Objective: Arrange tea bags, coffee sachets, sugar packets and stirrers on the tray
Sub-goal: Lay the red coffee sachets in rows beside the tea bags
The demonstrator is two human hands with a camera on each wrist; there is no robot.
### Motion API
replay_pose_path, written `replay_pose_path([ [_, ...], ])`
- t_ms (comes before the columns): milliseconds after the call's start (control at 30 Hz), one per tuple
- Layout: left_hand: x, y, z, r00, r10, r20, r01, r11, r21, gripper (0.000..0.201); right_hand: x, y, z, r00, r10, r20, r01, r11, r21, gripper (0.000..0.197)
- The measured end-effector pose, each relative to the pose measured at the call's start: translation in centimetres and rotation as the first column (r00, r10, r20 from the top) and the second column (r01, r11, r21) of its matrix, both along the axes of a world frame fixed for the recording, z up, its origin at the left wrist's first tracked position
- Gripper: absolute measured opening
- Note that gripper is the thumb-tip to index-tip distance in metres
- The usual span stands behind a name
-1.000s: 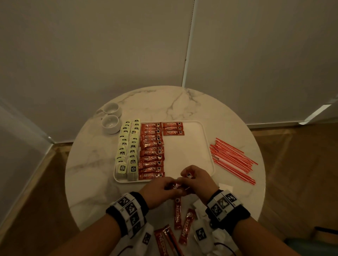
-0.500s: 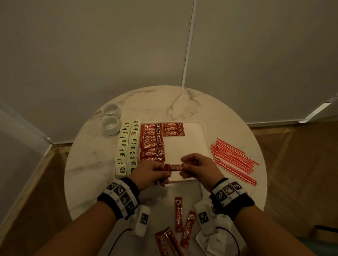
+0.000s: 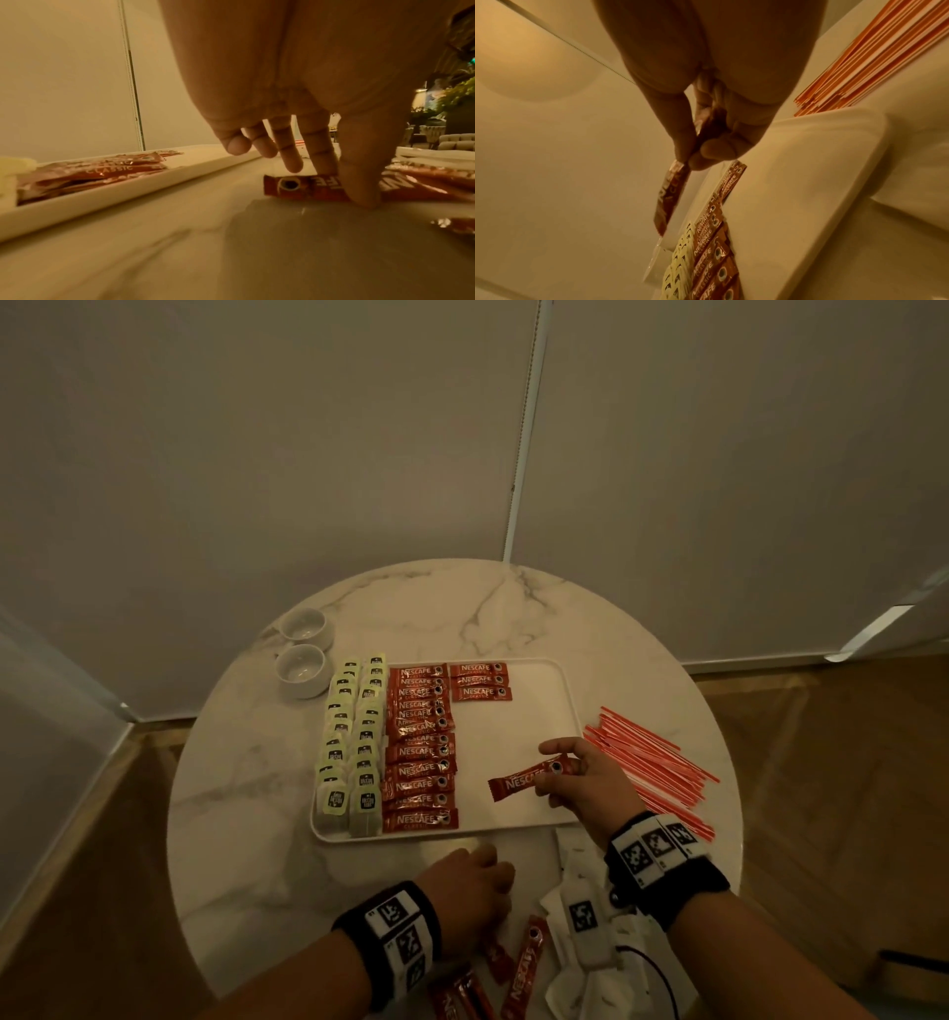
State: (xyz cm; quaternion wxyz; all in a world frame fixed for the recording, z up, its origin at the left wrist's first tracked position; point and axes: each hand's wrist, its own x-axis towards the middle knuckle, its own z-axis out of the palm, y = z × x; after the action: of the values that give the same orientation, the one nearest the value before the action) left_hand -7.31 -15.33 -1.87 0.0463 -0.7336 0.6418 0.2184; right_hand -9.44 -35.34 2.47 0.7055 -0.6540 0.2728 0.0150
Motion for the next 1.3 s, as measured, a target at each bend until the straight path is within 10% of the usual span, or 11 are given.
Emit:
replay_pose_path([
  [200,0.9,0.2,0.4,0.967,0.220,-0.127,-0.194,0.963,0.187,0.026,2.4,-0.2,-0.7,0.997,-0.034,-0.064,0.028,0.995,-0.094,0.017],
  [367,3.8,0.4,4.2,0.648,0.575,-0.500,-0.597,0.791,0.135,0.040,6.1,-0.5,-3.1,0.970,-0.072,-0.230,0.040,0.989,-0.141,0.015],
  [533,7.7,0.5,7.1,0.559,0.655,-0.508,-0.765,0.643,-0.013,0.017,9.5,0.2,-4.6,0.947,-0.080,-0.310,0.028,0.985,-0.170,0.027],
  [700,10.2,0.3,7.0,0.445,0.697,-0.562,-0.864,0.498,-0.067,0.015,8.6,0.1,-4.2,0.914,0.046,-0.404,-0.344,0.614,-0.710,0.037],
  [867,11.7,0.6,6.6,0.330,0.690,-0.644,-0.916,0.399,-0.043,0.031,7.3,1.1,-5.2,0.830,0.294,-0.474,-0.555,0.357,-0.751,0.043],
  [1000,12.6,0.7,6.5,0.159,0.641,-0.751,-0.961,0.276,0.031,0.027,8.1,1.5,-5.5,0.803,0.329,-0.497,-0.587,0.294,-0.754,0.045],
  [1133,13.2,0.7,6.9,0.227,0.604,-0.764,-0.953,0.300,-0.046,0.034,9.7,1.5,-5.1,0.798,0.331,-0.504,-0.596,0.313,-0.739,0.048],
  [1300,13.1,0.2,6.7,0.149,0.624,-0.767,-0.978,0.205,-0.024,0.014,11.1,1.5,-4.9,0.783,0.340,-0.521,-0.616,0.310,-0.724,0.049],
])
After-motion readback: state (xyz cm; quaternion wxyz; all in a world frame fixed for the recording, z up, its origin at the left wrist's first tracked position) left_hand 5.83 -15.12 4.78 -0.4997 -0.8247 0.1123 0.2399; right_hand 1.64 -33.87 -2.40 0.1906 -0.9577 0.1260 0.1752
